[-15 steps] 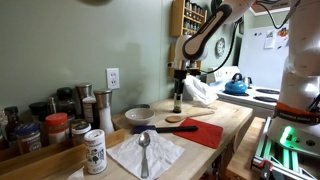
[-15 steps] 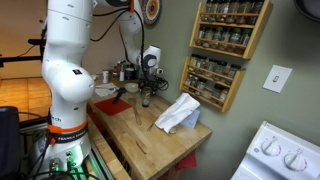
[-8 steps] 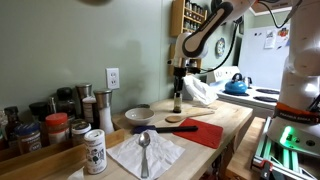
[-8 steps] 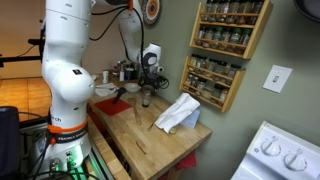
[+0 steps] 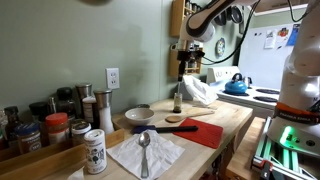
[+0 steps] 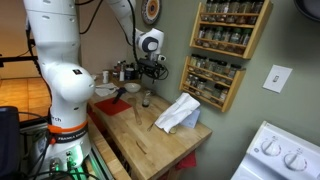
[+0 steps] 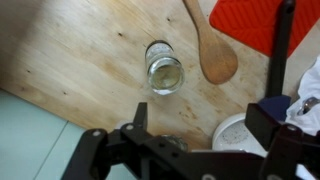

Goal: Remove the lid of the spice bottle near the wooden cooking spoon and put it on the countertop next to the spice bottle, pick up the spice bottle and put it on top of the lid

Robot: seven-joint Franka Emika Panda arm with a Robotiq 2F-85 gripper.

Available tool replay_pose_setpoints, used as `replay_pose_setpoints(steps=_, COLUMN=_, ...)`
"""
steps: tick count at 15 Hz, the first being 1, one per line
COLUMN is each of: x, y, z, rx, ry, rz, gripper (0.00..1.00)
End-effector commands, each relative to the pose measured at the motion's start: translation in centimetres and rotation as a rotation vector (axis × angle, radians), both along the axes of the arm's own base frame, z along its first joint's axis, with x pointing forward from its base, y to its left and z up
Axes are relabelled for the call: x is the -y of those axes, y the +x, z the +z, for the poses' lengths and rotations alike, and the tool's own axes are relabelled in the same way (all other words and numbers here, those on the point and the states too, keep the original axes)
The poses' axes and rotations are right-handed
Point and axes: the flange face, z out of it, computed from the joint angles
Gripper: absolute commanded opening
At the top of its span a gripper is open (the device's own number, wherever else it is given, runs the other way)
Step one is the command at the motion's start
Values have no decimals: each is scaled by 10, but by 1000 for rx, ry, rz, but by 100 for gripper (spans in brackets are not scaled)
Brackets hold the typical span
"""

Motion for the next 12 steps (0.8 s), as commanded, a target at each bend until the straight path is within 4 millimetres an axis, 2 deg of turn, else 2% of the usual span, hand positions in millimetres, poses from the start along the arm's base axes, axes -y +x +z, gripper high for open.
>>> replay_pose_setpoints(steps=1, x=6, y=-18, z=38, rx=-28, ry=36, rz=-193, gripper=100)
replay_pose_setpoints(steps=5, x=5, y=-30, z=66, rx=-57, ry=30, rz=-414, gripper=100)
replay_pose_setpoints(steps=6, x=6, y=-19, z=57, rx=-31, ry=35, rz=-326, gripper=100)
replay_pose_setpoints(steps=8, x=5, y=-24, z=66, rx=-37, ry=39, rz=-382, gripper=100)
replay_pose_setpoints(steps=12, x=5, y=-24, z=67, rx=-38, ry=41, rz=-400, gripper=100)
